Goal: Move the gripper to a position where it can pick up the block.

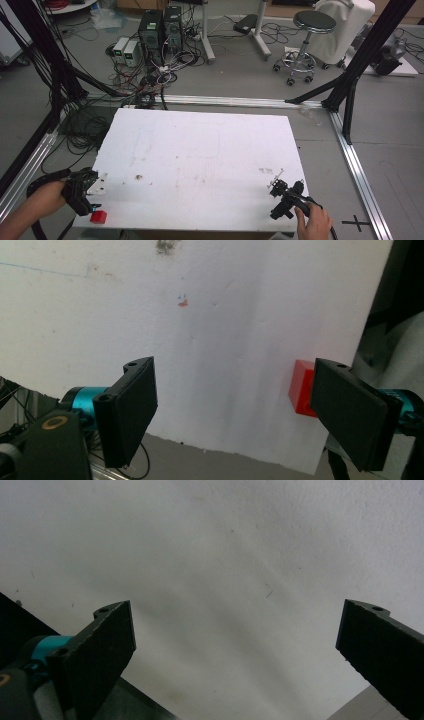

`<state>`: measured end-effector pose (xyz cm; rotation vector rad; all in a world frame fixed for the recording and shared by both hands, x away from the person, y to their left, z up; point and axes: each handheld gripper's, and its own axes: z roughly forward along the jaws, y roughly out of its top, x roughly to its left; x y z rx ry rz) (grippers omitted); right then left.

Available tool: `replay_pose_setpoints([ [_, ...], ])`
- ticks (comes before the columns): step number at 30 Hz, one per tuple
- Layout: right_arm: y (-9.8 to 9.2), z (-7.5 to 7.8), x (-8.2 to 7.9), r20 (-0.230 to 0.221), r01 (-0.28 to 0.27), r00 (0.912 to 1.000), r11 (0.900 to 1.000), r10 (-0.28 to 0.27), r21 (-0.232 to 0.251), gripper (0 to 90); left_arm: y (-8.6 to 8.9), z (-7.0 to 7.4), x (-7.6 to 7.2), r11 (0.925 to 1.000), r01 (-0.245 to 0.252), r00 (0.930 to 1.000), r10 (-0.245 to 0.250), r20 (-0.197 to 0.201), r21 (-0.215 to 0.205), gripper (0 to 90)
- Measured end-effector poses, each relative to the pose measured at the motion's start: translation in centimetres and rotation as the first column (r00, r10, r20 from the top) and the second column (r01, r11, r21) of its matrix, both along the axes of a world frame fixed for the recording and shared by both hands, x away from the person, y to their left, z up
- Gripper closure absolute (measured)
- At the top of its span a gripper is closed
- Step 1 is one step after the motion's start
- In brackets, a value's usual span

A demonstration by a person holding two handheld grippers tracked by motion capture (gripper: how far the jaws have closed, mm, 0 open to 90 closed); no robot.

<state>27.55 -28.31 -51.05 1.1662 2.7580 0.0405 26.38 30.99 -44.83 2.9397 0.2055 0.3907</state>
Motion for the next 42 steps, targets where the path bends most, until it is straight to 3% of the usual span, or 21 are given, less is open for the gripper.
replay_pose_setpoints([
  [7, 0.1, 0.1, 0.0, -0.002, -0.001, 1.0000, 1.000, 0.001, -0.001, 1.5, 0.5, -0.1, -1.2, 0.9987, 0.052, 0.9986, -0.052, -0.014, 0.004, 19.6],
  [16, 0.1, 0.1, 0.0, -0.001, -0.001, 1.0000, 1.000, 0.001, 0.000, 1.5, 0.6, -0.5, -2.0, 0.9965, 0.083, 0.9961, -0.082, -0.032, 0.012, 19.8],
  [17, 0.1, 0.1, 0.0, -0.006, -0.002, 1.0000, 1.000, 0.002, -0.001, 1.5, 0.6, -0.7, -2.1, 0.9954, 0.094, 0.9942, -0.093, -0.053, 0.016, 19.8],
  [23, 0.2, 0.0, 0.1, -0.007, -0.004, 1.0000, 1.000, 0.004, -0.002, 1.5, 0.8, -1.5, -2.6, 0.9881, 0.153, 0.9852, -0.151, -0.082, 0.021, 20.2],
  [42, 0.3, -0.1, 0.0, -0.009, -0.003, 1.0000, 1.000, 0.003, -0.005, 1.5, 0.8, -4.2, -3.3, 0.9813, 0.192, 0.9746, -0.188, -0.122, 0.019, 20.3],
])
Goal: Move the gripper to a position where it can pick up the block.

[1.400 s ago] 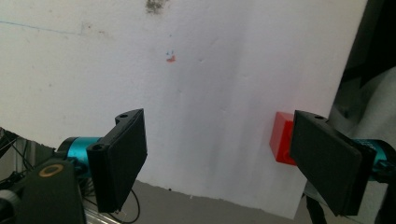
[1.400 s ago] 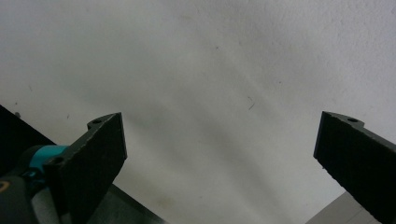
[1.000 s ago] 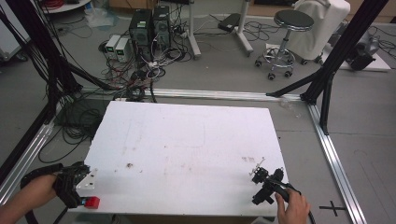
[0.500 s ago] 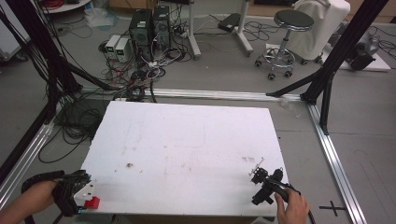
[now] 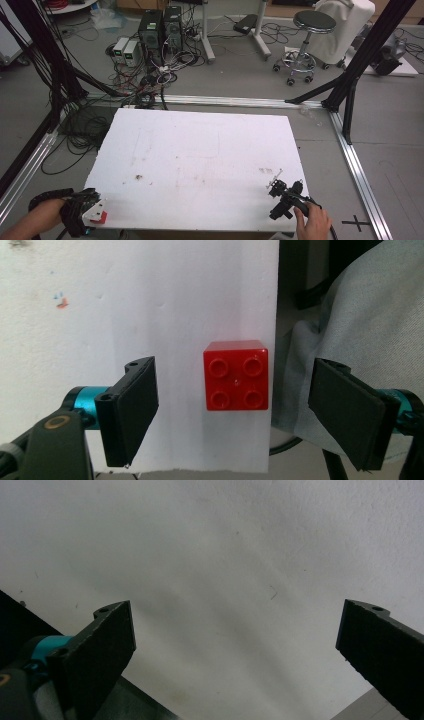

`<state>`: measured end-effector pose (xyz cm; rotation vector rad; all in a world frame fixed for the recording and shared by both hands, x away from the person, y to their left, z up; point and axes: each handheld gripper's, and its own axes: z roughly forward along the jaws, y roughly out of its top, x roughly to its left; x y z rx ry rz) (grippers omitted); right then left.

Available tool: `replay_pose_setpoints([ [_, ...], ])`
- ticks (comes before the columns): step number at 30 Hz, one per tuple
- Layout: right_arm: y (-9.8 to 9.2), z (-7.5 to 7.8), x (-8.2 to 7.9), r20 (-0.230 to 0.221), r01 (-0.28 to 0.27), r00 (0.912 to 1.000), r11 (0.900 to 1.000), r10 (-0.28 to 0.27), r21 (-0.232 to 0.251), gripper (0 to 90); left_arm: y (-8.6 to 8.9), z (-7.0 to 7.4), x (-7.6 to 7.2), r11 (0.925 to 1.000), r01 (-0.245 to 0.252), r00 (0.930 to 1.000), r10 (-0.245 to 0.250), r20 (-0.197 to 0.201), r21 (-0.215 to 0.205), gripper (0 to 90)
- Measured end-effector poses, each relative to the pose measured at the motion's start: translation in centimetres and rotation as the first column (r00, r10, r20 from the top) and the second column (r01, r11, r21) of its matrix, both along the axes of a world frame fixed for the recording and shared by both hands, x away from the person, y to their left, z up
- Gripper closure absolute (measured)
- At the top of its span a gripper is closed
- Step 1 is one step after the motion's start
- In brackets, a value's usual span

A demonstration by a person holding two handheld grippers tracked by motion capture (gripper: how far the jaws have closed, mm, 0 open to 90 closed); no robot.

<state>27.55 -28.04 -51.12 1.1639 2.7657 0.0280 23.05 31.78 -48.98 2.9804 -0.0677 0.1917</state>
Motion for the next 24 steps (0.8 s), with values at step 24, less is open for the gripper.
replay_pose_setpoints([
  [24, 0.0, 0.0, 0.0, -0.001, -0.002, 1.0000, 1.000, 0.002, -0.001, 1.5, 0.0, -2.6, 0.1, 0.9997, 0.008, 0.9997, -0.007, -0.021, 0.023, 20.4],
])
